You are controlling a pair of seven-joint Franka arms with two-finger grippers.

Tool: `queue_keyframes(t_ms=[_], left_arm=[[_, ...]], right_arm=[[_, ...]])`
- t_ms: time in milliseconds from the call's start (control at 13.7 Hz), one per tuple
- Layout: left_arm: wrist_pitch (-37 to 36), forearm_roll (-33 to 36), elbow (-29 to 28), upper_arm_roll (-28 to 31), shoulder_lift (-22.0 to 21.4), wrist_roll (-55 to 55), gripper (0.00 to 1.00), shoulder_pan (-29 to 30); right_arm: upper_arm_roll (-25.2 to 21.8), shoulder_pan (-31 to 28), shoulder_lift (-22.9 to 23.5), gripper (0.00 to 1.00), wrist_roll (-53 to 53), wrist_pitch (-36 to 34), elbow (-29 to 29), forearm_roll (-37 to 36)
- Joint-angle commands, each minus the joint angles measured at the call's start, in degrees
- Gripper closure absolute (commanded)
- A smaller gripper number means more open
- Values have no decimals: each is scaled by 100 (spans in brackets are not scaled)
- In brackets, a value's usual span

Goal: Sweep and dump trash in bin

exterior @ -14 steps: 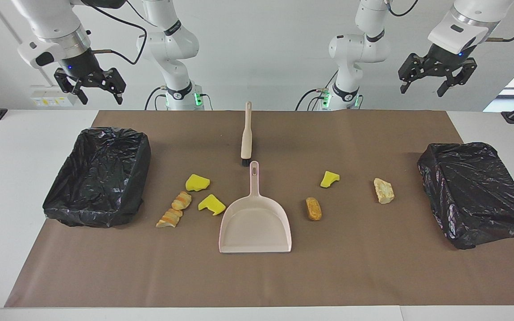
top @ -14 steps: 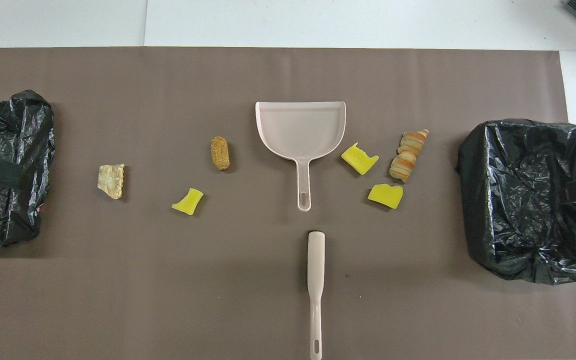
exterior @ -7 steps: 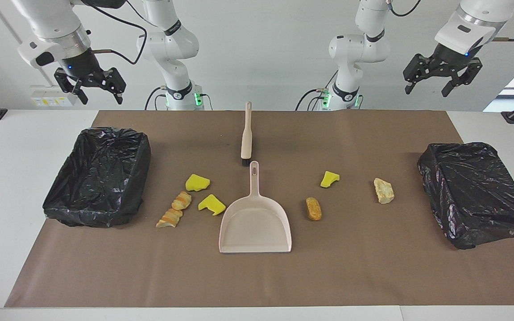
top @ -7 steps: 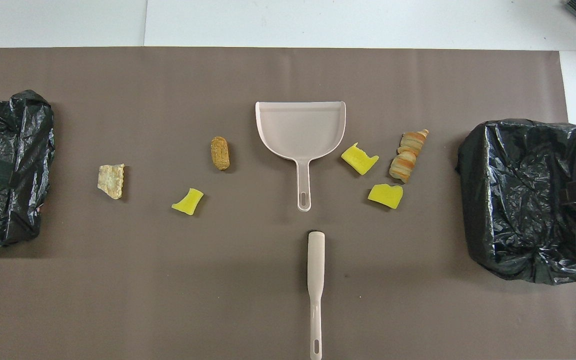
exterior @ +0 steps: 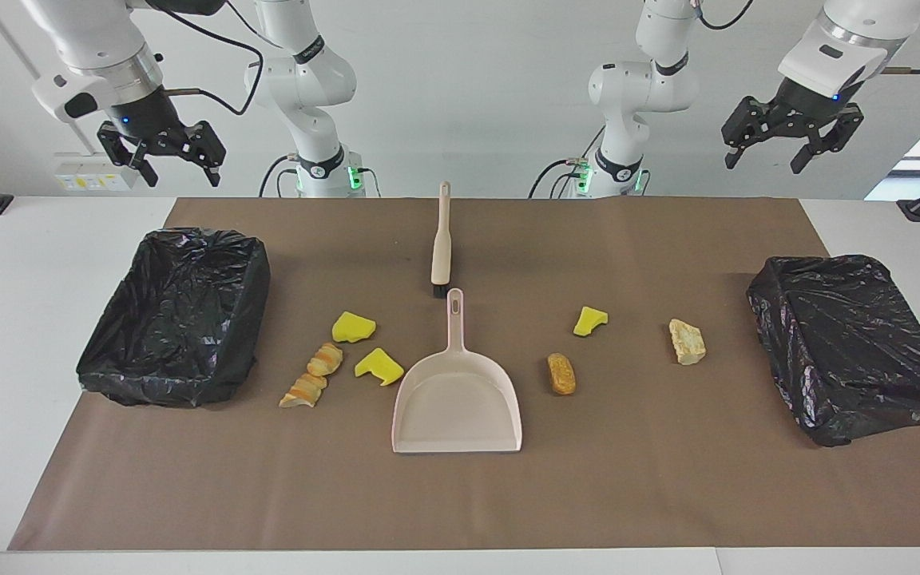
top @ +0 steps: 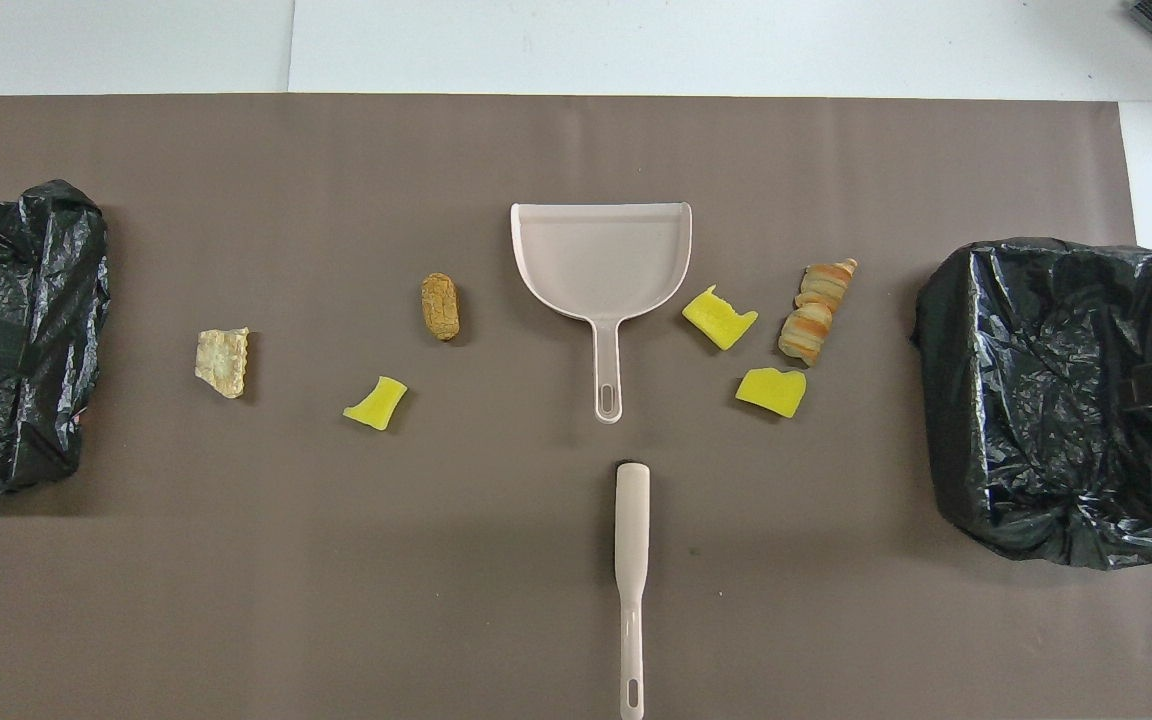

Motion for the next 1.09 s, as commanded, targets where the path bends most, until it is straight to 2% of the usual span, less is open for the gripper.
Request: queue_keyframes(t_ms=[0, 1019], left_arm=[[96, -15, -120, -36, -95, 81, 0, 86], [17, -15, -128, -159, -157, -34, 0, -28]], right_arm=[[24, -24, -128, 0, -58, -42, -124, 46], [24, -24, -137, 0, -58, -60, -124, 46]])
